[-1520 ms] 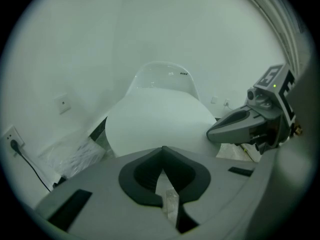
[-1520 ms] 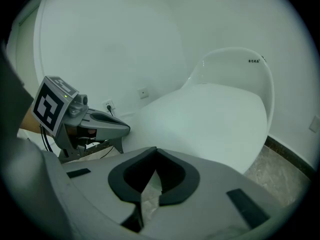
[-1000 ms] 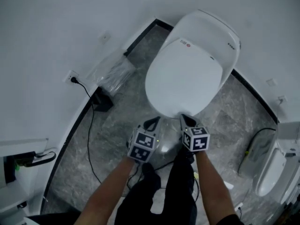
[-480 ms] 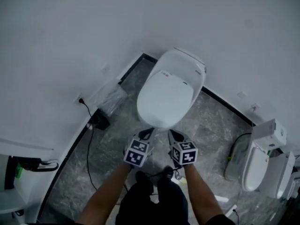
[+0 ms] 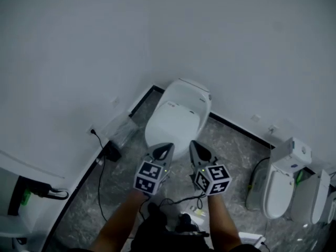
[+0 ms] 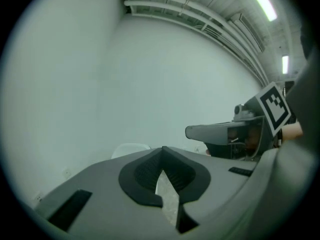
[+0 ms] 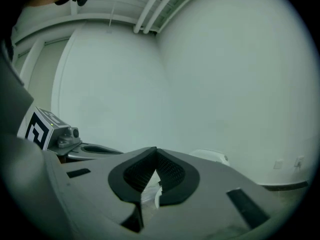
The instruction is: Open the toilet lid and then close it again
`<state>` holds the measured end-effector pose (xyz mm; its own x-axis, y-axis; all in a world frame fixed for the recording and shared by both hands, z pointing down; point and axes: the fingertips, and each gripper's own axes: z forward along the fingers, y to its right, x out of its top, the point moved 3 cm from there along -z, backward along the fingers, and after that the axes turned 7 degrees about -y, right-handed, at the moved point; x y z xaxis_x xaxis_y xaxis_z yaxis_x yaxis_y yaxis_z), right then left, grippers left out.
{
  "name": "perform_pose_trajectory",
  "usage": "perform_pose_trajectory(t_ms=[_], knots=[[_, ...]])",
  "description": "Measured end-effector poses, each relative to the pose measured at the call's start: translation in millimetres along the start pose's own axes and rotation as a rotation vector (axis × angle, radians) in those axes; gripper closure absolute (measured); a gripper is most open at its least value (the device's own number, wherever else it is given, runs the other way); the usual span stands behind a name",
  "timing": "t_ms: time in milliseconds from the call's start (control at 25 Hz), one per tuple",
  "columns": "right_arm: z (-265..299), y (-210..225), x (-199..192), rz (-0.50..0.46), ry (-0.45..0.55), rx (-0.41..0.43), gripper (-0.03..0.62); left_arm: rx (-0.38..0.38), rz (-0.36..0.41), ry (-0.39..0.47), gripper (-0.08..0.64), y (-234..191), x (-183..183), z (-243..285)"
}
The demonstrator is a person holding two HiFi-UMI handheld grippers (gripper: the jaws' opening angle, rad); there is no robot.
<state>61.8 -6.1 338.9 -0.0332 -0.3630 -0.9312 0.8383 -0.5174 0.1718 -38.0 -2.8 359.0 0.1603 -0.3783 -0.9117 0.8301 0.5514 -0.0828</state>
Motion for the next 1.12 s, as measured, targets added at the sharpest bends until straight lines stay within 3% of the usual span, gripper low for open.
perform_pose_trajectory(t_ms=[320, 640, 1120], knots=[[-87, 21, 44, -0.057, 0.093, 0.083, 0.583, 0.067, -0.009, 0.074, 0.554, 83, 52, -33], [-145, 28, 44, -0.057, 0.144, 0.191, 0.584, 0.089, 0.028, 0.129, 0.554, 149, 75, -39], [-177, 49, 41, -0.076, 0.135, 0.196, 0.584, 0.094, 0.056, 0.136, 0.554, 189, 87, -31]])
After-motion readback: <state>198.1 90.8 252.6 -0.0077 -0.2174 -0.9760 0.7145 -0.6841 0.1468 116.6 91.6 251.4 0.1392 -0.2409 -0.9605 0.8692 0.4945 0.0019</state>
